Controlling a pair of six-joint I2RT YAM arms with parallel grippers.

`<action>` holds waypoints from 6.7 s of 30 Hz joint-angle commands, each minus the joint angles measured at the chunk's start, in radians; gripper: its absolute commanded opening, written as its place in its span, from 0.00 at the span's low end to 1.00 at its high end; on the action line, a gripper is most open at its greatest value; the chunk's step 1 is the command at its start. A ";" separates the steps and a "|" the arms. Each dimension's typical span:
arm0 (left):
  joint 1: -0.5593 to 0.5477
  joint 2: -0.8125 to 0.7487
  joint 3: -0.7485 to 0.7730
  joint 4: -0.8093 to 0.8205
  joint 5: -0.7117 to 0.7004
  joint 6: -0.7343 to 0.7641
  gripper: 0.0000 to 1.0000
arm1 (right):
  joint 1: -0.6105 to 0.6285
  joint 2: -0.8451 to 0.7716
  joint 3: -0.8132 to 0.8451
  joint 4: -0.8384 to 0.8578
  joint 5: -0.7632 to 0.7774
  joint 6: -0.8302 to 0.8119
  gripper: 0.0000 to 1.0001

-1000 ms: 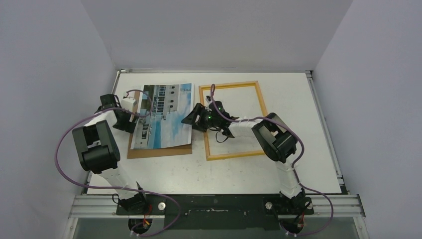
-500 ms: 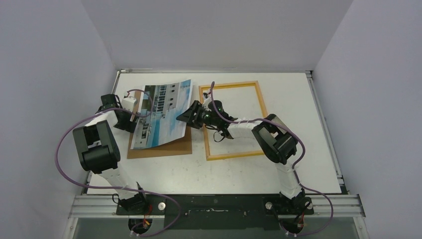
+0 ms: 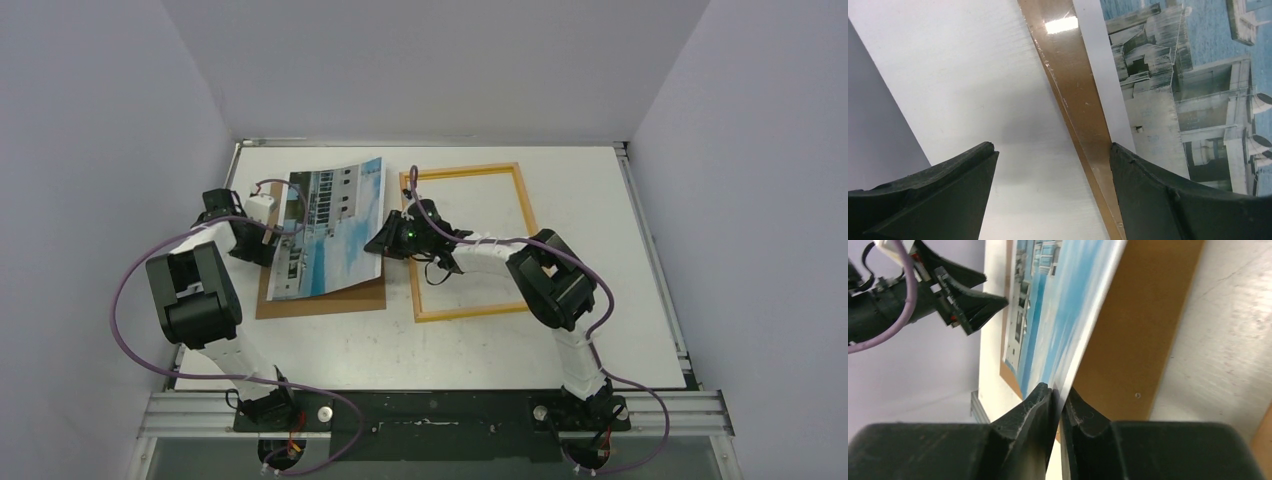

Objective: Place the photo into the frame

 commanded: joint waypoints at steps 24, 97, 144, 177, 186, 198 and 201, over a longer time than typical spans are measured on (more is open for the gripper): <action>0.033 -0.025 0.814 -0.668 0.479 -0.115 0.96 | 0.015 -0.292 0.447 -0.708 0.085 -0.837 0.10; -0.025 -0.040 -0.063 -0.046 0.015 0.086 1.00 | -0.230 -0.086 -0.100 -0.371 -0.250 -0.495 0.54; 0.119 -0.208 -0.014 -0.568 -0.058 0.671 0.96 | -0.305 -0.200 -0.042 -0.291 -0.155 -0.322 0.05; 0.025 -0.133 -0.253 0.257 -0.220 0.457 0.98 | -0.316 -0.338 -0.064 -0.329 -0.127 -0.342 0.05; -0.034 -0.017 -0.064 0.253 -0.241 0.313 0.99 | -0.348 -0.368 -0.095 -0.303 -0.109 -0.337 0.05; -0.065 -0.084 0.139 -0.163 -0.048 0.245 0.99 | -0.405 -0.486 -0.090 -0.431 0.026 -0.441 0.05; -0.131 -0.122 0.038 -0.157 -0.049 0.264 0.98 | -0.419 -0.497 -0.082 -0.451 0.035 -0.445 0.05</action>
